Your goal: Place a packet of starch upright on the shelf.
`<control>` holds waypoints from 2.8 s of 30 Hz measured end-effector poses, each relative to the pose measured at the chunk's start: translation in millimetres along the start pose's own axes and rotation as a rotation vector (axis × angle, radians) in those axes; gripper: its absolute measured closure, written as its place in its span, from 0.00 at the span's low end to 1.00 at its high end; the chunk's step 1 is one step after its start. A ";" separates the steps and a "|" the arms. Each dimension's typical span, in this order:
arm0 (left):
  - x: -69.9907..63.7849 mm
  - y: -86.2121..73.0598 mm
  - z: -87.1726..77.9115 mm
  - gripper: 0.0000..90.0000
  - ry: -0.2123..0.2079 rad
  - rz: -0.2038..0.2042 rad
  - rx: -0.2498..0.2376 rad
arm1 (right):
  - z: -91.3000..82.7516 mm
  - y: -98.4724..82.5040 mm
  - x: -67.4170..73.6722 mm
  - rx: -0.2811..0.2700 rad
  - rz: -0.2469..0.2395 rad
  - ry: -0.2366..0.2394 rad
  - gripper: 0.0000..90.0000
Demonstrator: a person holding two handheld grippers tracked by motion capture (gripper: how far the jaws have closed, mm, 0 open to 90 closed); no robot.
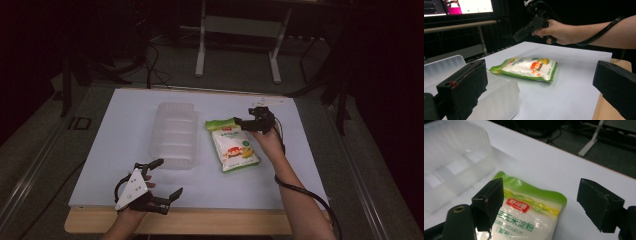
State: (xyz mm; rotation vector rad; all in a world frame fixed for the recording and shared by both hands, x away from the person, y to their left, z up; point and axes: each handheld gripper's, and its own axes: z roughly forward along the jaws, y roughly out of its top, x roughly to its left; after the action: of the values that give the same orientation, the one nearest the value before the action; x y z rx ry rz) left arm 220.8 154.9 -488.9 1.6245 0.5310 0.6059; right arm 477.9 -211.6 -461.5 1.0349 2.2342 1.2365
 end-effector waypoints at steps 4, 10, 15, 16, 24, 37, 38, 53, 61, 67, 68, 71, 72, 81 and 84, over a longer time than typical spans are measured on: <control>-1.0 -0.5 -0.4 0.00 -0.003 0.002 0.006 | 10.9 -6.1 -3.7 0.024 0.017 0.000 0.26; -0.9 -0.9 -1.0 0.00 -0.003 -0.003 0.009 | 26.0 -13.2 -7.3 0.065 0.031 -0.011 0.30; -0.5 -1.5 -1.6 0.00 -0.002 -0.008 0.010 | 38.3 -21.4 -11.2 0.113 0.029 -0.030 0.30; -0.3 -1.5 -1.7 0.00 -0.003 -0.009 0.012 | 40.5 -23.5 -12.2 0.121 0.029 -0.031 0.30; 1.4 -2.0 -2.5 0.00 0.011 -0.017 0.008 | 53.7 -34.4 -12.6 0.171 0.040 -0.026 0.29; 1.4 -3.2 0.6 0.00 -0.001 -0.019 0.020 | 64.0 -37.5 -15.0 0.258 0.106 0.047 0.35; 1.4 -3.2 0.6 0.00 -0.001 -0.019 0.020 | 64.0 -37.5 -15.0 0.258 0.106 0.047 0.35; 1.3 -2.5 2.8 0.00 -0.011 -0.009 0.022 | 60.1 -31.1 1.7 0.282 0.039 0.049 0.90; 1.6 -2.1 2.6 0.00 -0.006 -0.006 0.019 | 50.3 -27.1 10.4 0.254 0.000 0.027 0.93; 2.6 -1.6 1.0 0.00 0.011 -0.008 0.015 | 35.1 -18.7 17.8 0.193 -0.017 0.046 0.94; 2.8 -1.5 0.8 0.00 0.013 -0.009 0.017 | 35.1 -18.7 17.8 0.193 -0.017 0.046 0.94; 2.8 -1.6 0.9 0.00 0.017 -0.013 0.013 | 24.9 -13.9 23.0 0.142 -0.029 0.064 0.94; 3.1 -2.0 1.2 0.00 0.022 -0.009 0.019 | 19.2 -12.7 26.2 0.123 -0.042 0.066 0.94; 4.0 -2.8 3.6 0.00 0.039 -0.017 0.026 | -4.9 -11.9 29.5 0.048 -0.025 0.075 0.94; 4.8 -3.1 4.1 0.00 0.040 -0.018 0.029 | -11.6 -11.4 31.1 0.023 -0.027 0.080 0.94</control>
State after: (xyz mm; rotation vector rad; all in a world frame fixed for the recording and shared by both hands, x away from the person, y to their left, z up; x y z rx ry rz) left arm 227.0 155.4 -492.0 1.6359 0.5857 0.6209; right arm 445.5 -198.4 -464.3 0.9771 2.3196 1.2647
